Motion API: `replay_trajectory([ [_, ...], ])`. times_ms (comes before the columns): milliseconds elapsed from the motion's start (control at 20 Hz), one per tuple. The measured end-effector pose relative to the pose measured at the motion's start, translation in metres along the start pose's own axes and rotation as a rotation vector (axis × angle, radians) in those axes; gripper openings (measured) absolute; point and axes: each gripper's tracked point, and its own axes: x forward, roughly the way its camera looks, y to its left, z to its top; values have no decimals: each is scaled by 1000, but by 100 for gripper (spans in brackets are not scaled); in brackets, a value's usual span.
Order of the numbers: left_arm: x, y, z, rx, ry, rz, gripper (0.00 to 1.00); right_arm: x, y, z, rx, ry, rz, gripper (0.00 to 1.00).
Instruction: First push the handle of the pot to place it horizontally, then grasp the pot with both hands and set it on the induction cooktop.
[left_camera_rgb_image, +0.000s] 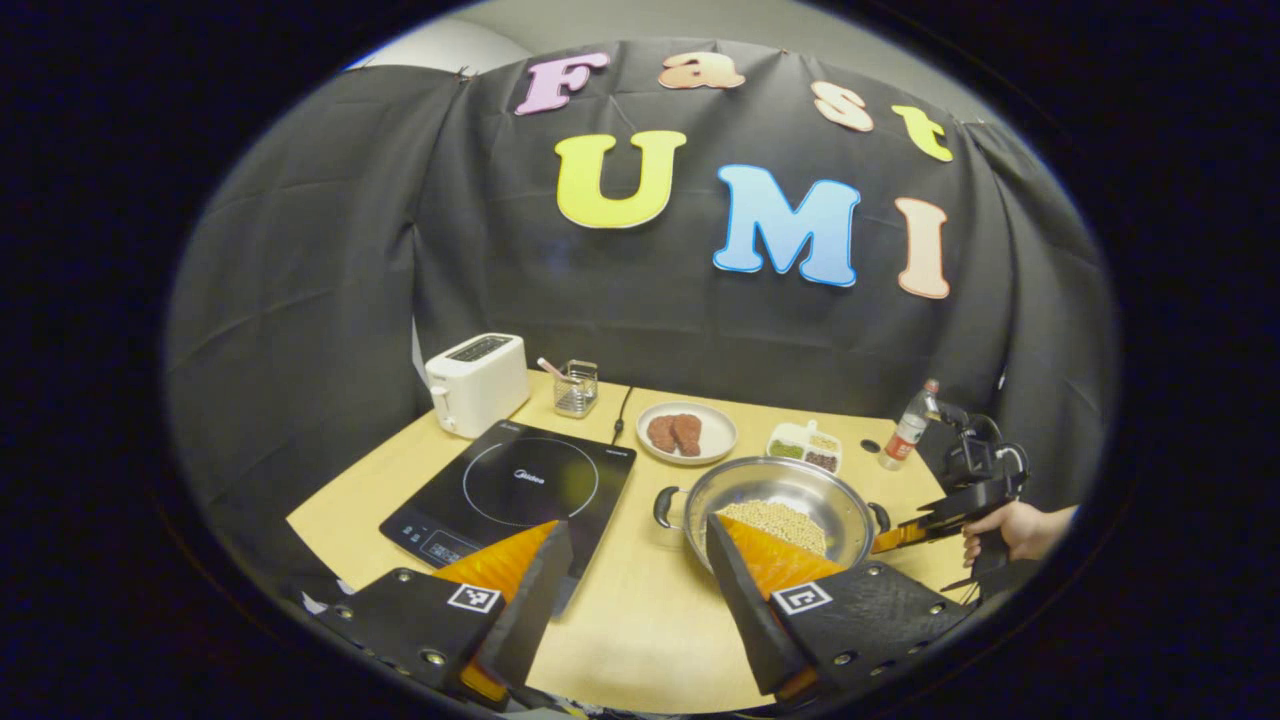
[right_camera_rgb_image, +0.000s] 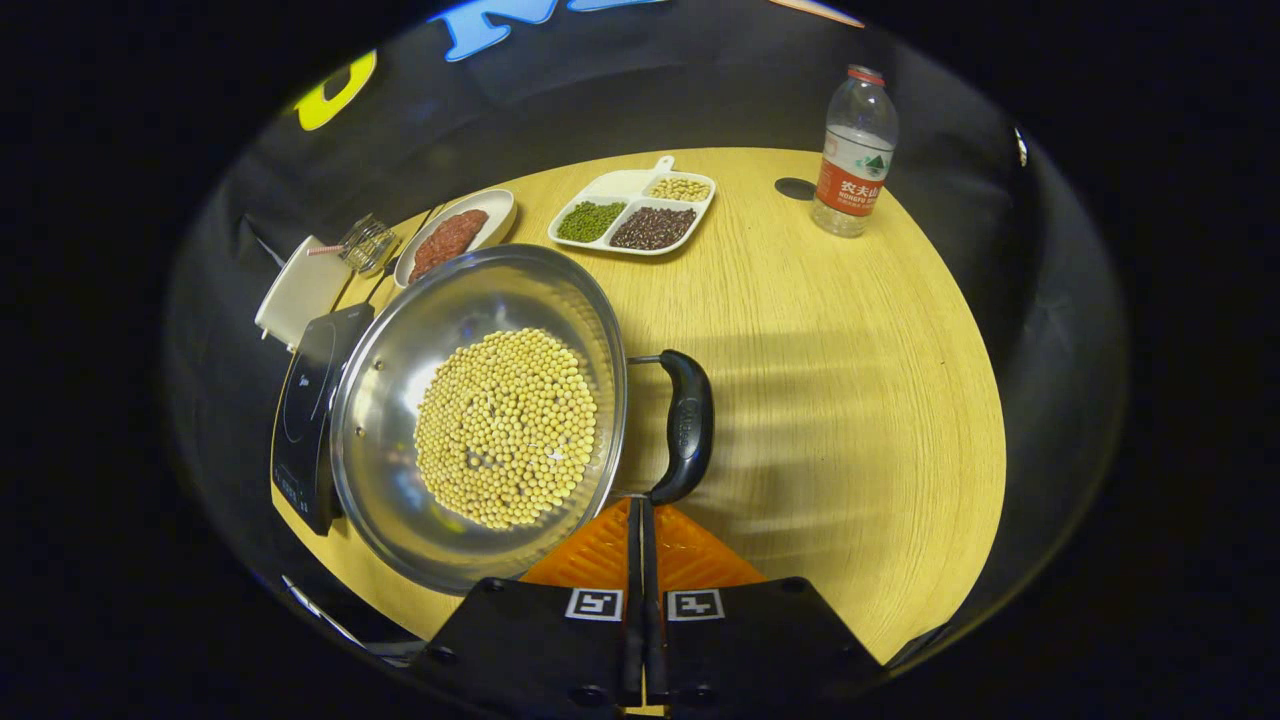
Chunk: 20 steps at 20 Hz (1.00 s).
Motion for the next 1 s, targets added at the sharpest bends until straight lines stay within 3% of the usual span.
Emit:
replay_trajectory([
  [350,50,10,-2,-2,48,-49,85,-4,-5,6,46,-14,0,2],
  [450,70,6,-6,-1,73,-95,83,-12,-15,12,58,-48,-27,16],
  [600,100,-3,-9,6,111,-151,83,-28,-22,13,69,-83,-14,81],
  [650,111,-7,-11,10,124,-167,83,-33,-22,16,71,-97,-6,94],
  [1000,179,-37,-33,8,217,-256,83,-31,-3,59,135,-209,47,98],
])
